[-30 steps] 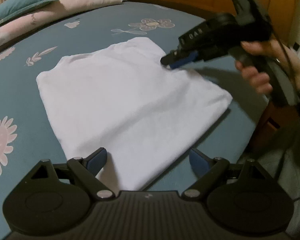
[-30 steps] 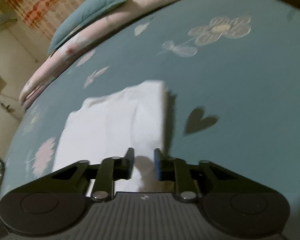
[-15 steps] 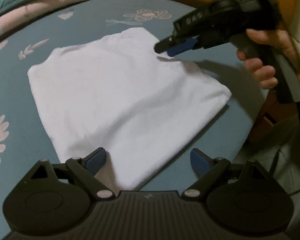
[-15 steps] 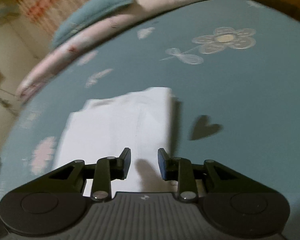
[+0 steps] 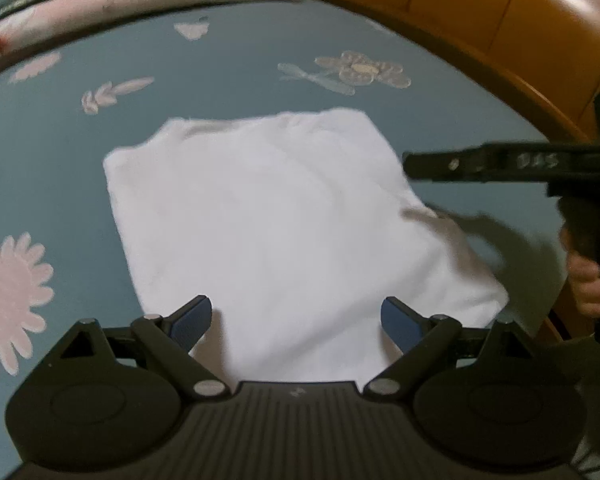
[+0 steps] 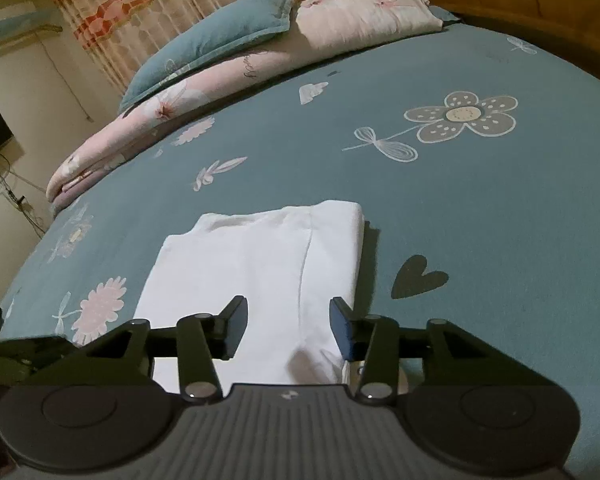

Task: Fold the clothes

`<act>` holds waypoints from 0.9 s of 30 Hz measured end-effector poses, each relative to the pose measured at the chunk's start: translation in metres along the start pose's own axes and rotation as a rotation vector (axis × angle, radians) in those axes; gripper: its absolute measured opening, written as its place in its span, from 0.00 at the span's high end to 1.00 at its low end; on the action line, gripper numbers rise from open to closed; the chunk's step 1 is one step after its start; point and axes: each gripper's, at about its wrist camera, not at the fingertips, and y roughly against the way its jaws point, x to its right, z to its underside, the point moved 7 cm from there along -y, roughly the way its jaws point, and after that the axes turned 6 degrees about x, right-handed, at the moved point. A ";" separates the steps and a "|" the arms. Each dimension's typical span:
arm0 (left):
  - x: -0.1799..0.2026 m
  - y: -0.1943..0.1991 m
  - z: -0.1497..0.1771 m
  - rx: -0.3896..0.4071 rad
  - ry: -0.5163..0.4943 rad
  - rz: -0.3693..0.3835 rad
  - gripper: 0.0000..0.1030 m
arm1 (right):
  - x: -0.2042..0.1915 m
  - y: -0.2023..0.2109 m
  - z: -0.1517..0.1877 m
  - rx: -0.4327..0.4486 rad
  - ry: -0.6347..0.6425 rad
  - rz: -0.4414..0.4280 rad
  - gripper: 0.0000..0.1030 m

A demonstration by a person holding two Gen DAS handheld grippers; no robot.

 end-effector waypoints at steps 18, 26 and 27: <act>-0.041 -0.039 -0.045 0.048 0.072 -0.087 0.11 | 0.012 0.000 -0.015 0.067 -0.053 -0.032 0.45; -0.056 -0.048 -0.059 0.086 0.110 -0.077 0.10 | 0.023 -0.020 -0.016 0.061 -0.090 -0.062 0.44; -0.058 -0.049 -0.061 0.087 0.115 -0.080 0.10 | 0.025 -0.023 -0.016 0.059 -0.096 -0.064 0.44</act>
